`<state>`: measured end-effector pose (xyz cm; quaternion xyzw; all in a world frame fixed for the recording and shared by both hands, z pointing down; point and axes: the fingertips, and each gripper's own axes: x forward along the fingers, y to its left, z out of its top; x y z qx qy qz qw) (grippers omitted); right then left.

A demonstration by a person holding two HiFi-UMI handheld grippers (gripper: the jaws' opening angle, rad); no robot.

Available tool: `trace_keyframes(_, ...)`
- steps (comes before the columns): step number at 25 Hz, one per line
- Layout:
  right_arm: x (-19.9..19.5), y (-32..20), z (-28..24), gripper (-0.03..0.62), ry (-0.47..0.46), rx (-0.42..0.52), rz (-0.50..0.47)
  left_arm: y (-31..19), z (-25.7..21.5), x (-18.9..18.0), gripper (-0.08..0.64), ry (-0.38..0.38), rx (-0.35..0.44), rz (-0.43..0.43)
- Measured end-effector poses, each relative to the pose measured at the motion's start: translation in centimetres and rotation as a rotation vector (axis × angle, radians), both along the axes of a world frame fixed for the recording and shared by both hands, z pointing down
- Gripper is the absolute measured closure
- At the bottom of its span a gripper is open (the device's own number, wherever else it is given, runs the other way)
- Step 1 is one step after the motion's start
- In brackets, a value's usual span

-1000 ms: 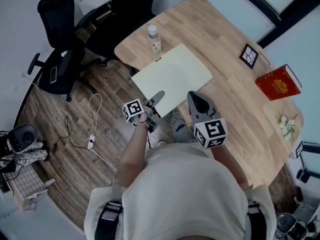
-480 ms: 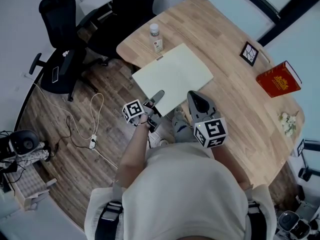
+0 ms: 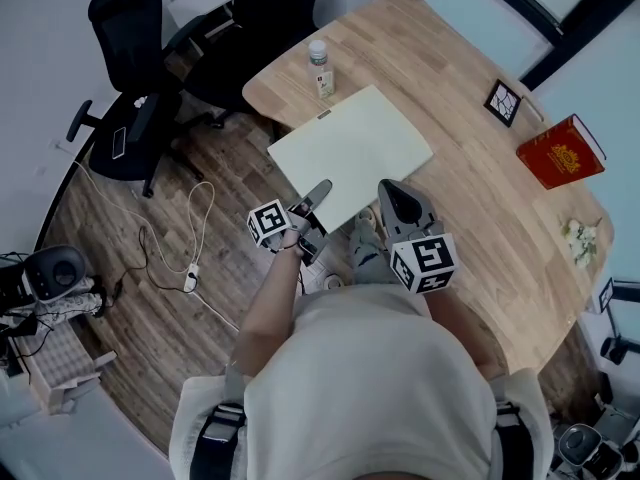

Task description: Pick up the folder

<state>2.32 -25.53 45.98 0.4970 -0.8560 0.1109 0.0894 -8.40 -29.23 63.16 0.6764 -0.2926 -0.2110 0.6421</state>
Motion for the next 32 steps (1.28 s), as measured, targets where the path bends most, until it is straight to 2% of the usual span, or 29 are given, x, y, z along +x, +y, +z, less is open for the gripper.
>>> trace_keyframes(3, -0.2, 0.6, -0.2, 0.574, -0.003, 0.008, -0.001, 0.5, -1.1, -0.1, 0.278, 0.041, 0.033, -0.004)
trace_keyframes(11, -0.7, 2.4, -0.6, 0.574, -0.011, 0.024, -0.008, 2.3, -2.3, -1.6, 0.278, 0.067, 0.027, -0.066)
trace_keyframes(32, -1.1, 6.6, -1.0, 0.574, -0.022, 0.041, -0.028, 7.7, -6.6, -6.2, 0.278, 0.1, 0.088, -0.207)
